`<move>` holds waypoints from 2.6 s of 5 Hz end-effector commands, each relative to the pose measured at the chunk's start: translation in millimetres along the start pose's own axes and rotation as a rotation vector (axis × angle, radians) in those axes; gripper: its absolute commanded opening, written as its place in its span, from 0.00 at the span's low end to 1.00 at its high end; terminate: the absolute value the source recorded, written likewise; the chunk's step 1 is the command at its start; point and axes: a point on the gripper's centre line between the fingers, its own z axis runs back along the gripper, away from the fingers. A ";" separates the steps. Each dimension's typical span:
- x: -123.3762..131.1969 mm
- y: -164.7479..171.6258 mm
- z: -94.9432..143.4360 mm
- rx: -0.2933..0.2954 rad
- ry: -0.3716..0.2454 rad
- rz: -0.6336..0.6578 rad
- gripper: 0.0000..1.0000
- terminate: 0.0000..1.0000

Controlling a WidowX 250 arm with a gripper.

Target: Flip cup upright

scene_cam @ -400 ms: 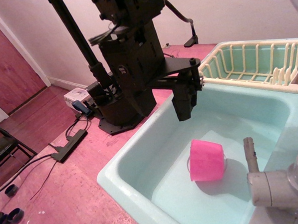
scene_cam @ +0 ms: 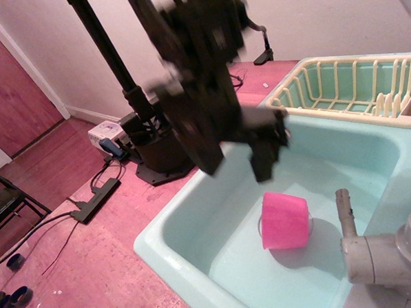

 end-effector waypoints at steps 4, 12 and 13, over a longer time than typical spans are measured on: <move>14.5 54.9 -50.6 0.168 0.014 0.059 0.00 0.00; 26.8 79.7 37.1 0.228 -0.075 0.144 1.00 0.00; 26.8 79.7 37.1 0.228 -0.075 0.144 1.00 0.00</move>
